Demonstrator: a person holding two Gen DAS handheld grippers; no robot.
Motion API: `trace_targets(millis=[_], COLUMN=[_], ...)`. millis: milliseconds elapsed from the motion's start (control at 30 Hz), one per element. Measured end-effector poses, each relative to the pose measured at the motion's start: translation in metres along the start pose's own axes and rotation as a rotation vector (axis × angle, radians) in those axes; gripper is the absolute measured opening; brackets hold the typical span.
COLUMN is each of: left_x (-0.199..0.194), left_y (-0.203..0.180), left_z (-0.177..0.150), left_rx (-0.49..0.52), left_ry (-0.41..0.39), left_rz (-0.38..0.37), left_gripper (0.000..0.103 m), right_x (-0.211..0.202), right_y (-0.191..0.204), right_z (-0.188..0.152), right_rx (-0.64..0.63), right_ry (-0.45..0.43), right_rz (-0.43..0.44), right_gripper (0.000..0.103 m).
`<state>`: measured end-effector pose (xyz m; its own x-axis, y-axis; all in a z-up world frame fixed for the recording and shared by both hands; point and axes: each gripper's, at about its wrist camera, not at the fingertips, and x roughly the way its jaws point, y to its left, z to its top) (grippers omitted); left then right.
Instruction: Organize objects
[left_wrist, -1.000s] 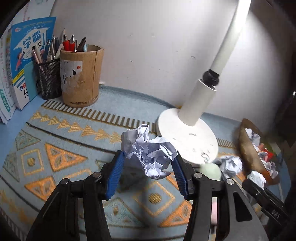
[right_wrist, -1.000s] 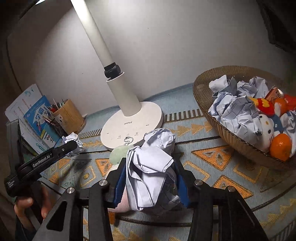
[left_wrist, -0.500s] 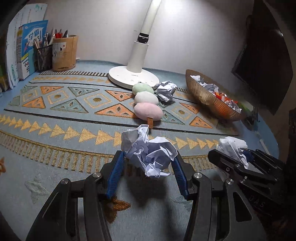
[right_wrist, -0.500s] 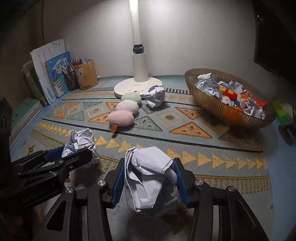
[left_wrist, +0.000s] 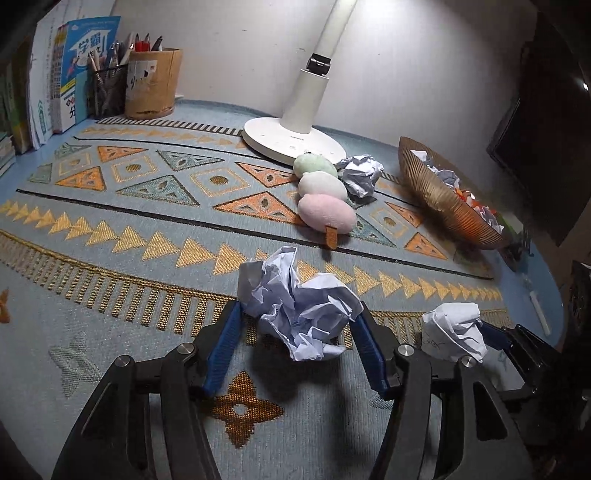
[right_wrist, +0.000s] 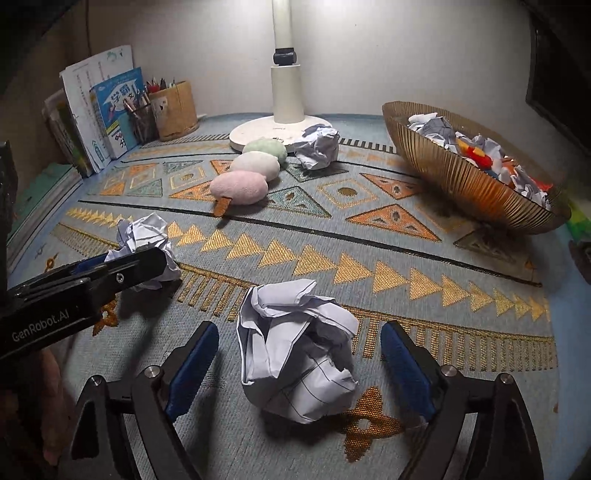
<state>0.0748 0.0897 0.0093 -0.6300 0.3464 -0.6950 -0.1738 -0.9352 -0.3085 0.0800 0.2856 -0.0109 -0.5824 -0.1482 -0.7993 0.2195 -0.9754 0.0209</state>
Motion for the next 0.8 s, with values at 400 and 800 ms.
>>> trace_targets(millis=[400,800], left_x=[-0.0007,0.0000], left_y=[0.0026,0.0027], left_z=[-0.0006,-0.0013], left_rx=[-0.015,-0.018], left_ry=[-0.001,0.004], left_rz=[0.006,0.003], left_gripper=[0.059,0.061], right_x=[-0.0030,-0.0026], right_y=[-0.0082,-0.0070], right_z=[-0.0008,-0.0003], right_rx=[0.046,0.034], right_ry=[-0.008,-0.003], right_rz=[0.048,0.057], right_gripper=[0.092,0.095])
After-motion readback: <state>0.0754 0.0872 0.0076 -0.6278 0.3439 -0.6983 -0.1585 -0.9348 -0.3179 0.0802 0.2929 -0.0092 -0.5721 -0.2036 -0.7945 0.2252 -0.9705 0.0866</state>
